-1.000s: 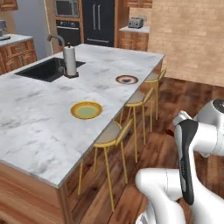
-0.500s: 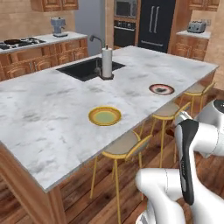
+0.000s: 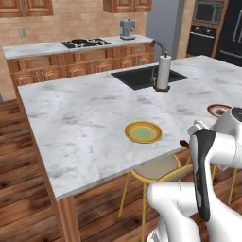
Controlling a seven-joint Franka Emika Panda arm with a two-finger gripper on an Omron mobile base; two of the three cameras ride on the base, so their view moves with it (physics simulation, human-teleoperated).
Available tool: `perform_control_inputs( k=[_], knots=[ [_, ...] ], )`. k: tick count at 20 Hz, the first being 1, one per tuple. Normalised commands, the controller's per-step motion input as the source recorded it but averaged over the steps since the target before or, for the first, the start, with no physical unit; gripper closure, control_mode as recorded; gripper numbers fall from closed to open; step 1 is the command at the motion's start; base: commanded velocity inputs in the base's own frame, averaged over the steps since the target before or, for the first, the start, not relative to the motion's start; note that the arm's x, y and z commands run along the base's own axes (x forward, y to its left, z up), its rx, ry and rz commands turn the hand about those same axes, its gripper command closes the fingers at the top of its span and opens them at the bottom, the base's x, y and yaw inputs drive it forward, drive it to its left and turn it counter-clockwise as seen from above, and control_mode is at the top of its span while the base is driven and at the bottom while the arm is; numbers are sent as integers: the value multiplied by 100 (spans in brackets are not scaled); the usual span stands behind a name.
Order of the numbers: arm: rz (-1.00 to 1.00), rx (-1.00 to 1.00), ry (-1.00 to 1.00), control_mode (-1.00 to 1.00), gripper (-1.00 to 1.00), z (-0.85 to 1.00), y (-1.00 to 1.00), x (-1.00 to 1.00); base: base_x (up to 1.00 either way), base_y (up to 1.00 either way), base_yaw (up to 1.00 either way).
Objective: Take the chicken drumsticks from the pan and place one on each plate on the dining counter.
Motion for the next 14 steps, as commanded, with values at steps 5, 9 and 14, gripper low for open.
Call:
perform_control_inputs(
  k=[5,9,14],
  knots=[
    [0,0,0,100,100,0,0,0,66,-25,54],
    [24,0,1,-100,100,-6,-21,46,15,-6,12],
    [7,0,14,-100,100,0,-42,88,0,0,0]
  ],
)
